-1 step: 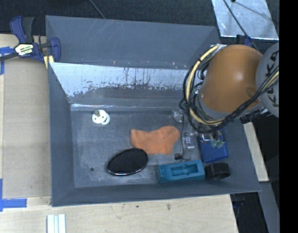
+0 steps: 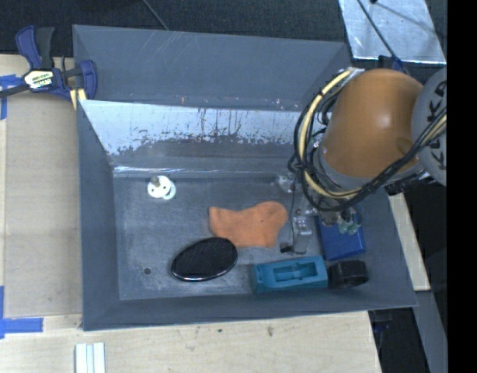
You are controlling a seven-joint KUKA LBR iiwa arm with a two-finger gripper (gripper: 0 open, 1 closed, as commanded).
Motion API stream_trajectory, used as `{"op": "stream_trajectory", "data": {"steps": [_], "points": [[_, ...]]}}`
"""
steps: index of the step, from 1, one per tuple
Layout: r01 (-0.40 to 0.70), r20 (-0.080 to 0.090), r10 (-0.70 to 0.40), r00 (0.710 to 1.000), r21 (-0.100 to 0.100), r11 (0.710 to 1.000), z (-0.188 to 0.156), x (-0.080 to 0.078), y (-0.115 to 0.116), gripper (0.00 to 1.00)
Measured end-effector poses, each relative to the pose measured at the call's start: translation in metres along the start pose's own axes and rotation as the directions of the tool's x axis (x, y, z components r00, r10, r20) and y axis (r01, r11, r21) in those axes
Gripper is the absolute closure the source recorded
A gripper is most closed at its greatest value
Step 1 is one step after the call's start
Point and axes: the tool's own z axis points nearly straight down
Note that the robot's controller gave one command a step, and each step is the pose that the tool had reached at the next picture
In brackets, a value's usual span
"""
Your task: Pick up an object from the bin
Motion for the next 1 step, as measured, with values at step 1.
{"op": "stream_trajectory", "data": {"steps": [1], "points": [[-0.055, 0.007, 0.055, 0.998, 0.000, 0.998, 0.0352, 0.0011, 0.0115, 0.00]]}}
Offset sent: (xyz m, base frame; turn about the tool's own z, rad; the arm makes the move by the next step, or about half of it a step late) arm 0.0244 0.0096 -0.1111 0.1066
